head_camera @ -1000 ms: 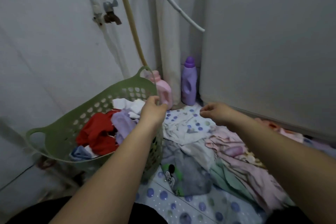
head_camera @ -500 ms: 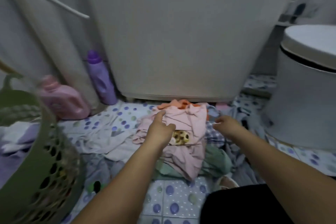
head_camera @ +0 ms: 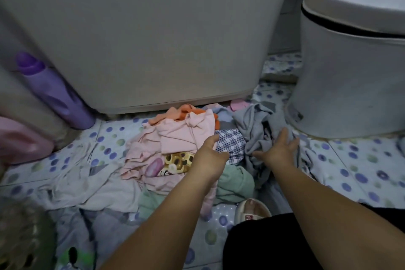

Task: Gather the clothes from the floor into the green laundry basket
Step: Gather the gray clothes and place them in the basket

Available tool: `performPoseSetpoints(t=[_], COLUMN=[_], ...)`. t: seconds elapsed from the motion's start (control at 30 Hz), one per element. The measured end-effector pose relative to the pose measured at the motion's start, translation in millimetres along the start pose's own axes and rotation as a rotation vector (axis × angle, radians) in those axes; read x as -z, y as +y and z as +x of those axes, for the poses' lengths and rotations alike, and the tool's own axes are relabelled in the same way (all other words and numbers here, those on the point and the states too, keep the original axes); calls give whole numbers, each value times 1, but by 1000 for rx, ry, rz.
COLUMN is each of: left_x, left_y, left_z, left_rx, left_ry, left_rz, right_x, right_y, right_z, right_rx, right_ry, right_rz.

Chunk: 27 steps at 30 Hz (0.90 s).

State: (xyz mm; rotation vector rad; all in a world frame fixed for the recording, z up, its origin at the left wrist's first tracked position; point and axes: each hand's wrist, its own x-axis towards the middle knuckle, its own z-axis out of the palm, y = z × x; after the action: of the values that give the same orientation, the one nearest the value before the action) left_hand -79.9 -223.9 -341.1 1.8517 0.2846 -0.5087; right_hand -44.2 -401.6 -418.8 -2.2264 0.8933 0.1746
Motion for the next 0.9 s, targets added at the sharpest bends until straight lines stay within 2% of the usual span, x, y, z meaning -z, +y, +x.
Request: performPoseSetpoints(t=[0.1,0.2,0.3,0.47,0.6,0.77,0.9], left_x=[-1,0,2,7,16,32,37], left_y=[-3,-4,-2,-1,-1,2,9], left_z=[3,7,6,2,-1,-8,-19], left_rx=[1,1,-2,-4,-58,-146,-337], left_ry=[-11,-13,-19,6,45,135,225], left_rz=[24,27,64,78,50,-88,-241], right_x=[-12,-16,-10,0,7,13,16], right_y=[1,4,-6,-45,-81,-121,-137], right_z=[10,13,10,-23,-62,-104,-130], right_rx=[-85,-40,-11,116,291,511,653], right_ry=[-63,14,7,-2,-20,-208,-435], right_rz=[198,103,94,324,478,563,601])
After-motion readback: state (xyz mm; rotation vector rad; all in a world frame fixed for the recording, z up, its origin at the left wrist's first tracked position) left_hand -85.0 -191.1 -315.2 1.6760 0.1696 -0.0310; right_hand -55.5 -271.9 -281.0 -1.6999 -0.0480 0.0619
